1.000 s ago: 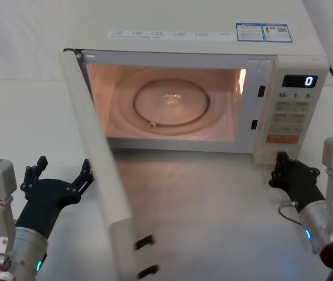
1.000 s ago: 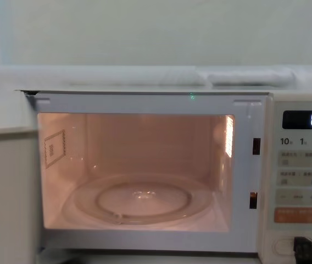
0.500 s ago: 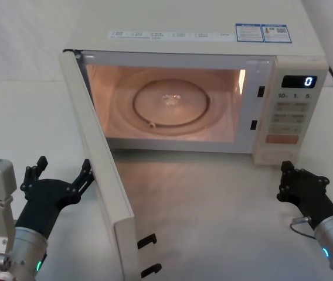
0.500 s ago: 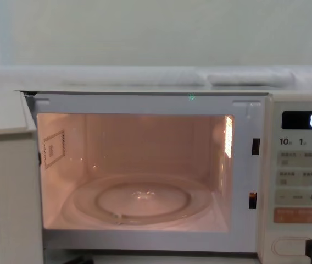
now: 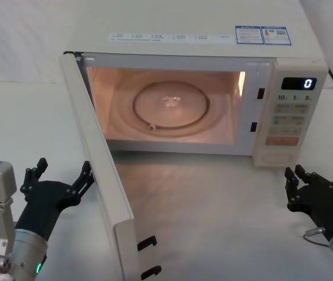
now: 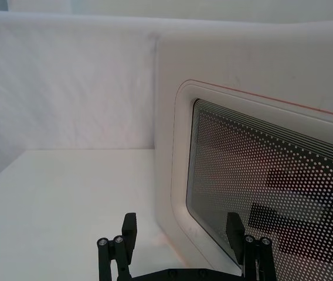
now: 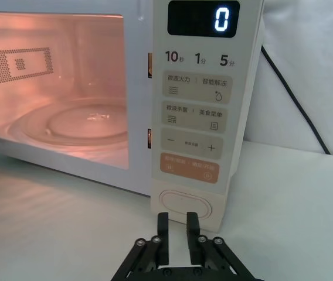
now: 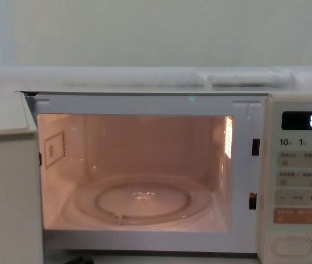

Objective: Press the button to open the microwave door with one hand; close the microwave door with the other hand.

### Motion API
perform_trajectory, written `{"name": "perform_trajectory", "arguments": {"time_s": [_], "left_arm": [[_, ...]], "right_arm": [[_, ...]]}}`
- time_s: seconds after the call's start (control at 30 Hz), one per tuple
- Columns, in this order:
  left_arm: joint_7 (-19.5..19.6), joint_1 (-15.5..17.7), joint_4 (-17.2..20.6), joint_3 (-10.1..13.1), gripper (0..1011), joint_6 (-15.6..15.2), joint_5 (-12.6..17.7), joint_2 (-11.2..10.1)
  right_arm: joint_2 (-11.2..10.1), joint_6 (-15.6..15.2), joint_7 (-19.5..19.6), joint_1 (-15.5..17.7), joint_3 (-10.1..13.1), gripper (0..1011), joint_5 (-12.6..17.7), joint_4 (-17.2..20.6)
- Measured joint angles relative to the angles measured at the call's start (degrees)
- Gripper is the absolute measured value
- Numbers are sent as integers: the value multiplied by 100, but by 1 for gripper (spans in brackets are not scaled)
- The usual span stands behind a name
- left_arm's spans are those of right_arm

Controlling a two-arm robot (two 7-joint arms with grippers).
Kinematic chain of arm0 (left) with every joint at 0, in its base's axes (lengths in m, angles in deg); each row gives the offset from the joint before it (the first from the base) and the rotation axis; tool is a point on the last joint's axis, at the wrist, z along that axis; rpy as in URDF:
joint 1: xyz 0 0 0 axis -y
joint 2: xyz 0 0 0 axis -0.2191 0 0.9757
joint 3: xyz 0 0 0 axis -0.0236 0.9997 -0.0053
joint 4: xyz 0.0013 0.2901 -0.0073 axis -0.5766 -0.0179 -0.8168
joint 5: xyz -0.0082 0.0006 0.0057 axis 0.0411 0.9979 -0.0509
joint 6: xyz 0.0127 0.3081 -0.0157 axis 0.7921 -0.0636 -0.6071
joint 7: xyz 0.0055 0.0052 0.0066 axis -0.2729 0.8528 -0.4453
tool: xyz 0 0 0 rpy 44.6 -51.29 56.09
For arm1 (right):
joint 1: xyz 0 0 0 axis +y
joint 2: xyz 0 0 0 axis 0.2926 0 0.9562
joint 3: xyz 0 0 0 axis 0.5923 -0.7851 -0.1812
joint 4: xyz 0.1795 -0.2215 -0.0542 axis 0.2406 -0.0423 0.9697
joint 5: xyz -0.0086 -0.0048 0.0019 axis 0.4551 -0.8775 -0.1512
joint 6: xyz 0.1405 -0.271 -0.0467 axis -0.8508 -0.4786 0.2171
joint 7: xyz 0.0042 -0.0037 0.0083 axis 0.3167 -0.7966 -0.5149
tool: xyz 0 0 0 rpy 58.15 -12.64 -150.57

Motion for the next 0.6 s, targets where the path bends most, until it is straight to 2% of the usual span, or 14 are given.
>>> {"name": "perform_trajectory", "arguments": {"time_s": [0.07, 0.17, 0.2, 0.27, 0.33, 0.4, 0.57, 0.6], "left_arm": [[0, 0, 0, 0, 1001, 0, 0, 0], [0, 0, 0, 0, 1001, 0, 0, 0], [1, 0, 0, 0, 1001, 0, 0, 0], [0, 0, 0, 0, 1001, 0, 0, 0], [0, 0, 0, 0, 1001, 0, 0, 0], [0, 0, 0, 0, 1001, 0, 0, 0], [0, 0, 0, 0, 1001, 0, 0, 0], [0, 0, 0, 0, 1001, 0, 0, 0]], "right_arm": [[-60, 18, -52, 24, 6, 245, 37, 32], [-121, 35, -96, 41, 7, 302, 56, 51], [-153, 55, -119, 50, 6, 363, 70, 58], [-178, 73, -139, 58, 6, 421, 82, 62], [-174, 73, -139, 57, 6, 503, 82, 62], [-170, 71, -139, 56, 6, 523, 81, 62], [-163, 66, -137, 53, 6, 728, 77, 61], [-160, 64, -135, 52, 7, 744, 75, 60]]}}
